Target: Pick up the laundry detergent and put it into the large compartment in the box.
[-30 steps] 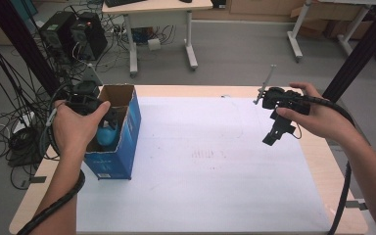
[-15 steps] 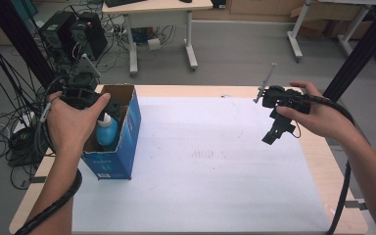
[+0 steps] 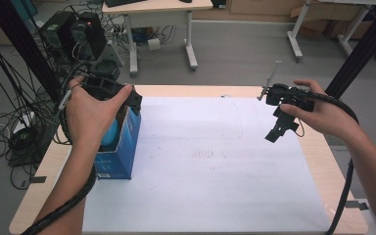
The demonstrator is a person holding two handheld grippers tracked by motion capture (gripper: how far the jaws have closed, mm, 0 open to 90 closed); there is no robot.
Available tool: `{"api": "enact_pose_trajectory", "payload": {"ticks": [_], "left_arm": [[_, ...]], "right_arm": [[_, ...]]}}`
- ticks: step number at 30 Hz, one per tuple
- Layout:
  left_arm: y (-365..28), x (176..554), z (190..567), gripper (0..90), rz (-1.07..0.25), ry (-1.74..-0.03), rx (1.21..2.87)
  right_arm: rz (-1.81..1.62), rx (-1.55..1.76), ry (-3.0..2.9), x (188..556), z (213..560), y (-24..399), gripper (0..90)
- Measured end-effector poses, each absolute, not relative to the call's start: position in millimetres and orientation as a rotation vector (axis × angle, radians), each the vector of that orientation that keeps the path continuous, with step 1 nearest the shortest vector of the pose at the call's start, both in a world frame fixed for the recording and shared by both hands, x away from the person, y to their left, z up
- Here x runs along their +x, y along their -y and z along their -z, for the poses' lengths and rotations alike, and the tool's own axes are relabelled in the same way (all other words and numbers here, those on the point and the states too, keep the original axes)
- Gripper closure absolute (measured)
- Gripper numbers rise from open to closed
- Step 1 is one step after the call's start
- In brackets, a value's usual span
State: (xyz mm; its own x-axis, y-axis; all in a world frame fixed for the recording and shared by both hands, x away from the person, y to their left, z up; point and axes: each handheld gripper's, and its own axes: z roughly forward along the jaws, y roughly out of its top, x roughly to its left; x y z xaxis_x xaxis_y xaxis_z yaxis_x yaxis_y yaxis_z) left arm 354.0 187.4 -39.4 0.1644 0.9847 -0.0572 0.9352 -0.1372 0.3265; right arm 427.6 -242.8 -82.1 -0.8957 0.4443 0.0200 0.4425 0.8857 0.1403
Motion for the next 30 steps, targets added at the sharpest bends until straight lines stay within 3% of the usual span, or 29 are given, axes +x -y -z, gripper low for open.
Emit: {"api": "enact_pose_trajectory", "payload": {"ticks": [14,30], "left_arm": [[-146,365,47,4.3,-0.205,-1.713,2.256],[-136,369,48,4.3,-0.206,-1.697,2.288]], "right_arm": [[-0.215,0.77,-3.017,434,79,250,3.4],[-0.217,0.792,-3.017,436,78,258,3.3]]}}
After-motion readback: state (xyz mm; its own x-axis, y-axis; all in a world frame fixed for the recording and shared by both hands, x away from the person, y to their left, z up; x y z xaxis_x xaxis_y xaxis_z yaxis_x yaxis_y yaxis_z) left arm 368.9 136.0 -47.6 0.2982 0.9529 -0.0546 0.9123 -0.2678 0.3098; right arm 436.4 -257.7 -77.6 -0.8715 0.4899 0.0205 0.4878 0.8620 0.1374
